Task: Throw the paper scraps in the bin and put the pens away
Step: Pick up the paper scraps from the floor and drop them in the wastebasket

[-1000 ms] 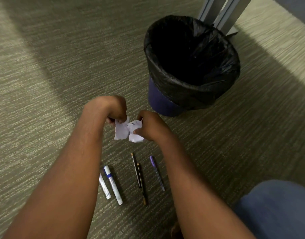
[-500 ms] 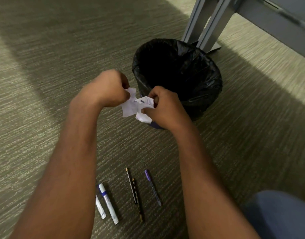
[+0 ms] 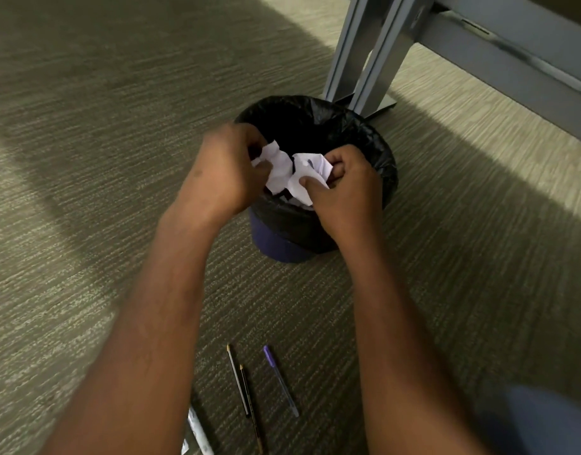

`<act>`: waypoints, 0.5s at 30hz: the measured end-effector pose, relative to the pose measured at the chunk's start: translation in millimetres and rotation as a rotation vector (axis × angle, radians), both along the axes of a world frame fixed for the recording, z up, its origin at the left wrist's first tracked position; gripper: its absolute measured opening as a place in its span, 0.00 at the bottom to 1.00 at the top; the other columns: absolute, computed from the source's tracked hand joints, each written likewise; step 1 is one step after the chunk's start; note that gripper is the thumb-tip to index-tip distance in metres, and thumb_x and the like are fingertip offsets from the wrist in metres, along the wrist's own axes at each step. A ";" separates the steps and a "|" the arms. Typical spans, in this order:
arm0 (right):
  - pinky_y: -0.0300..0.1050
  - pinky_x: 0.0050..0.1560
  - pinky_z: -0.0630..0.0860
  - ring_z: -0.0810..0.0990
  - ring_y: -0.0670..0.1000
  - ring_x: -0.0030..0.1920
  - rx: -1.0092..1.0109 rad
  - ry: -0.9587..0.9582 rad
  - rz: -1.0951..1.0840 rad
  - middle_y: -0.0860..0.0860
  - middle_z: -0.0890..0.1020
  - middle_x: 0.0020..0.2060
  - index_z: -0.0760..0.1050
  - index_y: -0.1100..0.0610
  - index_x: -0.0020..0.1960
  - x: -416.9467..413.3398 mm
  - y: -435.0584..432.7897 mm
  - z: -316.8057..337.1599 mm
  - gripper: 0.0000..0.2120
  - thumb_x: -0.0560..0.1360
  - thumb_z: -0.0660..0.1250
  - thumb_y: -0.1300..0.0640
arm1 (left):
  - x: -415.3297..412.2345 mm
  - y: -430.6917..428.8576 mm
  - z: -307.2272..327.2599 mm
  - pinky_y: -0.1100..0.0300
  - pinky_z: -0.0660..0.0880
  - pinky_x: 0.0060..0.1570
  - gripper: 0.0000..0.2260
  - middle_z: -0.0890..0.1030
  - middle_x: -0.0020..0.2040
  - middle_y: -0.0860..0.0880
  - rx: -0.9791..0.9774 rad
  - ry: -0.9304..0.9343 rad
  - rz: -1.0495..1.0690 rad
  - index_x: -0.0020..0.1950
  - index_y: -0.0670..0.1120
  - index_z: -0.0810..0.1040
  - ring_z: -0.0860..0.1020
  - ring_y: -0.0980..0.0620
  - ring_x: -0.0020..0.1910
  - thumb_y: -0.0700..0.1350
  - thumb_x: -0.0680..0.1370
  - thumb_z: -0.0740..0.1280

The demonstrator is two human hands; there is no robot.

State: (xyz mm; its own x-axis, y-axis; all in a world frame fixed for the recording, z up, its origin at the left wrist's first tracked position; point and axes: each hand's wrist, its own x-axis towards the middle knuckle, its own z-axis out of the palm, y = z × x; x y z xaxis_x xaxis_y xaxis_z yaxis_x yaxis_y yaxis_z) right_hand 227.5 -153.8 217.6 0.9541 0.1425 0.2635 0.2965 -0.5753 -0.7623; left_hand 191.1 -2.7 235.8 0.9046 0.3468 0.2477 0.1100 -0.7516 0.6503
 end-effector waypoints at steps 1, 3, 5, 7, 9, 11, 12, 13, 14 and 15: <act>0.22 0.28 0.66 0.72 0.36 0.32 0.025 -0.010 -0.024 0.42 0.73 0.34 0.71 0.54 0.44 1.2 -0.9 -1.2 0.13 0.69 0.76 0.59 | 3.2 -3.3 -1.7 0.60 0.71 0.36 0.08 0.82 0.43 0.41 -0.019 0.005 0.010 0.50 0.40 0.80 0.77 0.48 0.37 0.39 0.73 0.68; 0.22 0.29 0.67 0.74 0.38 0.34 0.067 -0.022 -0.063 0.46 0.77 0.38 0.71 0.54 0.45 3.1 -1.6 -3.3 0.13 0.69 0.75 0.59 | 8.8 -9.3 -5.3 0.60 0.71 0.39 0.10 0.82 0.45 0.43 -0.069 0.021 0.030 0.53 0.41 0.80 0.76 0.49 0.39 0.40 0.73 0.69; 0.22 0.29 0.67 0.77 0.43 0.37 0.103 -0.025 -0.109 0.51 0.81 0.42 0.73 0.55 0.48 5.6 -0.2 -4.9 0.12 0.69 0.75 0.59 | 12.7 -14.3 -9.6 0.62 0.68 0.40 0.12 0.81 0.46 0.45 -0.098 0.021 0.038 0.56 0.42 0.79 0.75 0.51 0.41 0.40 0.72 0.70; 0.21 0.30 0.68 0.78 0.46 0.39 0.126 -0.036 -0.152 0.53 0.82 0.45 0.74 0.57 0.49 8.6 2.1 -7.4 0.13 0.69 0.76 0.60 | 14.8 -18.6 -14.5 0.64 0.66 0.39 0.13 0.80 0.44 0.48 -0.112 0.005 0.027 0.56 0.43 0.79 0.74 0.53 0.40 0.40 0.72 0.71; 0.21 0.31 0.68 0.78 0.47 0.40 0.133 -0.046 -0.181 0.55 0.82 0.46 0.73 0.58 0.49 11.9 3.4 -11.2 0.14 0.69 0.76 0.60 | 16.7 -20.9 -18.8 0.67 0.64 0.37 0.12 0.78 0.41 0.50 -0.132 -0.014 0.015 0.55 0.42 0.80 0.74 0.54 0.38 0.40 0.71 0.71; 0.24 0.29 0.67 0.80 0.49 0.42 0.126 -0.038 -0.206 0.55 0.82 0.47 0.73 0.58 0.50 15.5 2.8 -17.0 0.15 0.69 0.76 0.60 | 18.2 -22.5 -23.6 0.67 0.65 0.35 0.11 0.80 0.42 0.49 -0.150 -0.026 0.010 0.52 0.41 0.80 0.74 0.54 0.38 0.39 0.71 0.72; 0.24 0.31 0.66 0.81 0.51 0.44 0.123 -0.027 -0.217 0.55 0.82 0.48 0.73 0.59 0.51 17.6 2.0 -20.6 0.15 0.69 0.76 0.60 | 18.7 -23.3 -25.8 0.65 0.66 0.35 0.11 0.82 0.43 0.47 -0.157 -0.028 0.008 0.52 0.41 0.80 0.75 0.53 0.38 0.39 0.70 0.72; 0.27 0.33 0.67 0.81 0.52 0.46 0.121 -0.016 -0.225 0.56 0.81 0.49 0.73 0.59 0.52 19.9 1.2 -24.2 0.16 0.69 0.76 0.59 | 19.2 -24.3 -27.9 0.63 0.69 0.37 0.12 0.83 0.44 0.46 -0.165 -0.026 0.004 0.52 0.41 0.80 0.77 0.51 0.39 0.39 0.70 0.72; 0.29 0.34 0.68 0.81 0.53 0.48 0.119 -0.008 -0.229 0.56 0.81 0.50 0.73 0.59 0.54 21.8 0.7 -27.7 0.17 0.69 0.76 0.59 | 19.6 -25.3 -29.6 0.61 0.73 0.38 0.12 0.83 0.45 0.45 -0.176 -0.020 -0.005 0.53 0.41 0.80 0.79 0.50 0.41 0.38 0.70 0.72; 0.31 0.35 0.69 0.82 0.53 0.48 0.116 -0.002 -0.225 0.57 0.81 0.51 0.72 0.60 0.56 23.3 0.7 -30.6 0.19 0.69 0.76 0.58 | 20.0 -26.0 -31.3 0.59 0.75 0.41 0.12 0.83 0.46 0.45 -0.187 -0.016 -0.018 0.53 0.41 0.80 0.81 0.49 0.42 0.38 0.70 0.72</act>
State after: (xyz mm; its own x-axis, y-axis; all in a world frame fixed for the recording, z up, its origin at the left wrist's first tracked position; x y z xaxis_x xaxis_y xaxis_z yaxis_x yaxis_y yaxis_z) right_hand 250.8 -153.2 187.0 0.9578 -0.1050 0.2677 0.1722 -0.5359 -0.8266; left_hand 211.1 -28.8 204.5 0.9076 0.3721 0.1946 0.0866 -0.6194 0.7803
